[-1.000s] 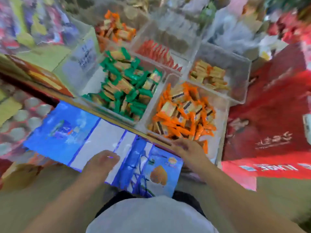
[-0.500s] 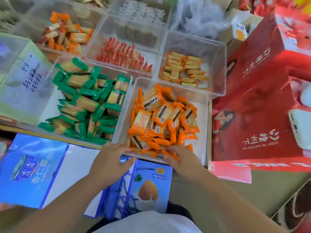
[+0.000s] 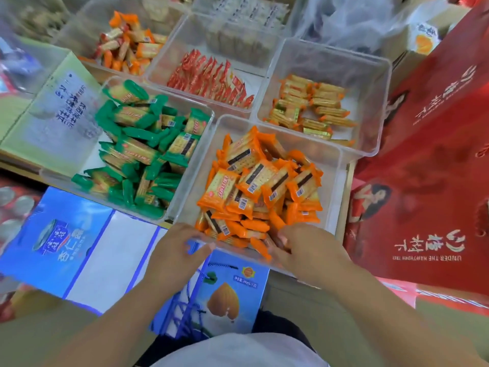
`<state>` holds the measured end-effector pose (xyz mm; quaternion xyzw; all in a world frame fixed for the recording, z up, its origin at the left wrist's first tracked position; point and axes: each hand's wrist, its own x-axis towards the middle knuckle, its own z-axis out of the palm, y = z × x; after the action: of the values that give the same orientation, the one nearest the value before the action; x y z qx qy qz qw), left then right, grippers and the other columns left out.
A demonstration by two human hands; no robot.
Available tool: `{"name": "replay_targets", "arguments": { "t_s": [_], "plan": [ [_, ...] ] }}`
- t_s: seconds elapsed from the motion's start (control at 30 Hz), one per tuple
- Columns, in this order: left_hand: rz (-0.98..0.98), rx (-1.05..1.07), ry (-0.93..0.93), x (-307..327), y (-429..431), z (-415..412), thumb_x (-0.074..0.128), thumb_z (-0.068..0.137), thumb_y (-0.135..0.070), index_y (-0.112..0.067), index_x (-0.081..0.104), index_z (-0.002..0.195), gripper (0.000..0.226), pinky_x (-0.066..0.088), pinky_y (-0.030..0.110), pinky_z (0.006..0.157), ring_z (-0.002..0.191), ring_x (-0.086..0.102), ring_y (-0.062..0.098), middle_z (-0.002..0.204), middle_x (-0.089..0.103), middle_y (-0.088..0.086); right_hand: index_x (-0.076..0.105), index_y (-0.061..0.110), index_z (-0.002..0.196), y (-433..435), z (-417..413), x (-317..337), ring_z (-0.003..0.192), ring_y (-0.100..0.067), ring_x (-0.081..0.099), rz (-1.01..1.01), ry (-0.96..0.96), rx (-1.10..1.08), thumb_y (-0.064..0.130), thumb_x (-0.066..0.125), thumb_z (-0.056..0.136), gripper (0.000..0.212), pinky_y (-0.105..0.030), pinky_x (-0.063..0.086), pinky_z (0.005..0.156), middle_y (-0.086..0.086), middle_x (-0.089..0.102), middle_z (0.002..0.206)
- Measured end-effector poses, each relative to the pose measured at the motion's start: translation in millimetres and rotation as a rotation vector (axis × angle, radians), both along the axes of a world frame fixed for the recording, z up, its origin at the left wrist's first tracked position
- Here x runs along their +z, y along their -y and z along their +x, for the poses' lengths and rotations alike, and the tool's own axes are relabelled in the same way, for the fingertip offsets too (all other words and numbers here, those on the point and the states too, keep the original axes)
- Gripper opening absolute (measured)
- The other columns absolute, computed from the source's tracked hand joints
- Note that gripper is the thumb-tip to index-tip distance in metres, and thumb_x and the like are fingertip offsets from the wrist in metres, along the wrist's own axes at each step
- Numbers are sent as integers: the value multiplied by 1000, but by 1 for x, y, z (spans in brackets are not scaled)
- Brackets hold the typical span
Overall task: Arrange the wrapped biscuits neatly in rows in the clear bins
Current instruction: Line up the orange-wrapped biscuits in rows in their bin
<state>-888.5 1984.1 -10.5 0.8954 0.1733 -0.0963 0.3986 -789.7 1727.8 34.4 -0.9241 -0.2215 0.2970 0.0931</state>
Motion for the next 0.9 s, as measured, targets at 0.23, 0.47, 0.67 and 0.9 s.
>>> {"name": "replay_targets", "arguments": {
  "t_s": [0.23, 0.47, 0.67, 0.9],
  "plan": [
    [-146, 52, 67, -11, -3, -4, 77, 89, -24, -32, 73, 92, 9, 50, 33, 78, 81, 57, 13, 99, 59, -7, 62, 23, 130, -96, 18, -5, 125, -26, 50, 305, 273, 425, 60, 49, 92, 55, -44, 44, 102, -2, 58, 132],
    [-167, -67, 63, -18, -19, -7, 68, 92, -38, -49, 61, 101, 16, 50, 28, 76, 86, 58, 12, 109, 51, -21, 41, 34, 149, -142, 36, -44, 153, -36, 4, -157, 335, 745, 59, 46, 96, 59, -67, 1, 118, -4, 17, 165],
    [-105, -154, 16, -21, -26, -5, 68, 95, -35, -32, 65, 120, 25, 50, 32, 81, 87, 55, 8, 110, 48, -24, 46, 35, 147, -126, 32, -49, 151, -41, -2, -351, 439, 875, 49, 54, 94, 55, -73, -3, 114, -9, 15, 164],
    [62, -283, -141, 0, -36, 10, 55, 96, -58, -39, 60, 137, 45, 39, 20, 98, 120, 52, 1, 141, 51, -22, 52, 28, 144, -70, 24, -30, 152, -38, -14, -327, 497, 847, 45, 45, 98, 50, -72, -22, 108, -7, 12, 168]
  ]
}}
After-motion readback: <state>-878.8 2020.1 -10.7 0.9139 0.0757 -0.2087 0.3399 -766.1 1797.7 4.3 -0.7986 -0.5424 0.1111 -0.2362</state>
